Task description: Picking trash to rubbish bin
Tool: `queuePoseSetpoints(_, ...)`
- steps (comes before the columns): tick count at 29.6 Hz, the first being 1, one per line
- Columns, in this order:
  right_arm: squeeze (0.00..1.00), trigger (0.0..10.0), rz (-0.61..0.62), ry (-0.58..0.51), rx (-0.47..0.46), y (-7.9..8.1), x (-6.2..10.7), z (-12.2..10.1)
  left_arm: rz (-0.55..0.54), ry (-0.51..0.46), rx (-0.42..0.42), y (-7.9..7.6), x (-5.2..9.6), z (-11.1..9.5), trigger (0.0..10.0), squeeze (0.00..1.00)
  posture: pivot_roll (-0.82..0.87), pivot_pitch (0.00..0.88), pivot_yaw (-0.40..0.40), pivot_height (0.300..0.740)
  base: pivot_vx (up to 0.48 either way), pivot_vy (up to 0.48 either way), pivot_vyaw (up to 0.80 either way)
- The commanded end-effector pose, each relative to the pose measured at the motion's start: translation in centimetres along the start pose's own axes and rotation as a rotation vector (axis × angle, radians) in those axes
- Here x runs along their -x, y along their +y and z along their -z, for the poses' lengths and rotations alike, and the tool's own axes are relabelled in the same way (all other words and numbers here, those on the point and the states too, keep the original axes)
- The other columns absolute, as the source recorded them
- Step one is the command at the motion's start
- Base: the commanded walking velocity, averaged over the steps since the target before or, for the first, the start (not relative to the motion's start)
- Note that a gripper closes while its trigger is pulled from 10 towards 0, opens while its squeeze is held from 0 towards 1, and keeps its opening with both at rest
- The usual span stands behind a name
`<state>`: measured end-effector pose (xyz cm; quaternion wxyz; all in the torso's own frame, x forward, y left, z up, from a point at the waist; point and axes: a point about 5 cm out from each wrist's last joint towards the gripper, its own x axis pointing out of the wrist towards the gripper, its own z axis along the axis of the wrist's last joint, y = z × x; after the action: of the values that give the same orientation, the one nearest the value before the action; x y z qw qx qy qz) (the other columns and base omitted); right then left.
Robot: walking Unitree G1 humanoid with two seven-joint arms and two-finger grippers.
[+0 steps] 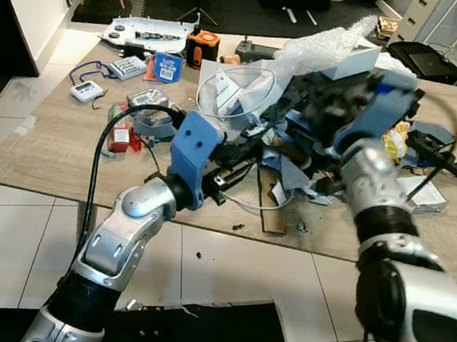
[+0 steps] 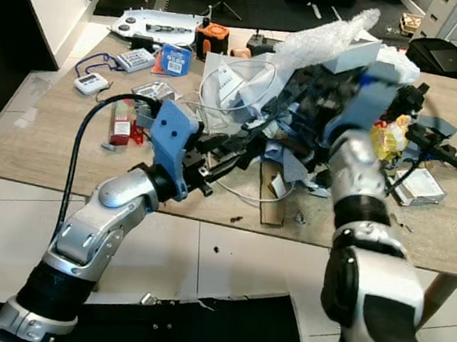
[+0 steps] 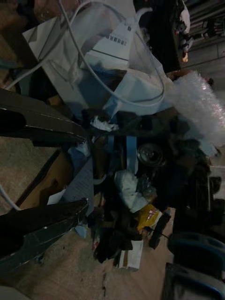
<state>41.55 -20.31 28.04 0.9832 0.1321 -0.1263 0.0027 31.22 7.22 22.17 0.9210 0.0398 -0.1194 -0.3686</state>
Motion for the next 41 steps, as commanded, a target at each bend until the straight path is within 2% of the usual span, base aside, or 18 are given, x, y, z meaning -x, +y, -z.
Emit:
queuePoseSetpoints(1,0.00,0.0,-0.009,0.008,-0.033,-0.2,0.0,-0.2,0.007,-0.007,0.013,-0.1,0.0,-0.1,10.0,0.00,0.11,0.093,-0.014,0.740,0.000,0.000,0.00)
queuePoseSetpoints(6,0.00,0.0,-0.067,-0.047,-0.149,0.2,0.0,-1.6,-0.017,-0.023,0.044,0.3,0.4,-0.3,10.0,0.00,0.11,0.091,-0.019,0.740,0.000,0.000,0.00)
queuePoseSetpoints(9,0.00,0.0,-0.188,-0.169,-0.359,0.9,0.6,-3.6,-0.076,-0.063,0.105,1.0,0.9,-0.8,10.0,0.00,0.11,0.086,-0.025,0.740,0.000,0.000,0.00)
queuePoseSetpoints(12,0.00,0.0,-0.215,-0.170,-0.408,1.0,0.8,-3.6,-0.083,-0.074,0.121,1.1,1.0,-0.9,10.0,0.00,0.11,0.086,-0.025,0.740,0.000,0.000,0.00)
queuePoseSetpoints(13,0.00,0.0,-0.238,-0.151,-0.467,1.0,1.1,-3.4,-0.083,-0.080,0.132,1.1,1.1,-1.0,10.0,0.00,0.11,0.086,-0.028,0.740,0.000,0.000,0.00)
queuePoseSetpoints(15,0.00,0.0,-0.238,-0.151,-0.467,1.0,1.1,-3.4,-0.083,-0.080,0.132,1.1,1.1,-1.0,10.0,0.00,0.11,0.086,-0.028,0.740,0.000,0.000,0.00)
queuePoseSetpoints(17,0.00,0.0,-0.278,-0.139,-0.586,0.7,1.7,-3.3,-0.069,-0.079,0.138,1.0,1.2,-1.0,10.0,0.00,0.11,0.087,-0.027,0.740,0.000,0.000,0.00)
queuePoseSetpoints(22,0.00,0.0,-0.255,-0.167,-0.598,-0.1,2.2,-3.5,-0.080,-0.069,0.116,1.0,1.2,-0.9,10.0,0.00,0.11,0.084,-0.026,0.740,0.000,0.000,0.00)
queuePoseSetpoints(23,0.00,0.0,-0.225,-0.172,-0.512,-0.4,2.4,-3.5,-0.107,-0.061,0.095,1.2,1.2,-0.8,10.0,0.00,0.11,0.081,-0.021,0.740,0.000,0.000,0.00)
queuePoseSetpoints(25,0.00,0.0,-0.225,-0.172,-0.512,-0.4,2.4,-3.5,-0.107,-0.061,0.095,1.2,1.2,-0.8,10.0,0.00,0.11,0.081,-0.021,0.740,0.000,0.000,0.00)
queuePoseSetpoints(26,0.00,10.0,-0.167,-0.158,-0.327,-0.4,2.8,-2.9,-0.214,-0.011,0.059,2.3,1.3,-0.3,10.0,0.00,0.10,0.078,-0.015,0.740,0.000,0.000,0.00)
queuePoseSetpoints(27,0.00,10.0,-0.167,-0.158,-0.327,-0.4,2.8,-2.9,-0.214,-0.011,0.059,2.3,1.3,-0.3,10.0,0.00,0.10,0.078,-0.015,0.740,0.000,0.000,0.00)
queuePoseSetpoints(28,0.00,10.0,-0.144,-0.164,-0.164,-0.1,3.4,-2.3,-0.304,0.017,0.033,3.3,1.5,0.1,10.0,0.00,0.11,0.082,-0.013,0.740,0.000,0.000,0.00)
queuePoseSetpoints(30,0.00,10.0,-0.138,-0.173,-0.069,0.3,3.9,-1.9,-0.361,0.033,0.018,3.9,1.8,0.3,10.0,0.00,0.11,0.082,-0.013,0.740,0.000,0.000,0.00)
queuePoseSetpoints(31,0.00,10.0,-0.138,-0.173,-0.069,0.3,3.9,-1.9,-0.361,0.033,0.018,3.9,1.8,0.3,10.0,0.00,0.11,0.082,-0.013,0.740,0.000,0.000,0.00)
queuePoseSetpoints(32,0.00,10.0,-0.121,-0.169,0.023,0.7,4.7,-0.7,-0.405,0.095,-0.048,4.3,2.0,0.7,10.0,0.00,0.11,0.084,-0.023,0.740,0.000,0.000,0.00)
queuePoseSetpoints(35,0.00,10.0,-0.092,-0.171,0.156,1.1,6.2,1.3,-0.434,0.192,-0.168,4.4,2.5,1.5,10.0,0.00,0.11,0.086,-0.032,0.740,0.000,0.000,0.00)
queuePoseSetpoints(41,0.00,10.0,-0.053,-0.144,0.179,1.0,7.2,2.0,-0.422,0.156,-0.133,4.0,2.4,0.9,10.0,0.00,0.12,0.092,-0.036,0.740,0.000,0.000,0.00)
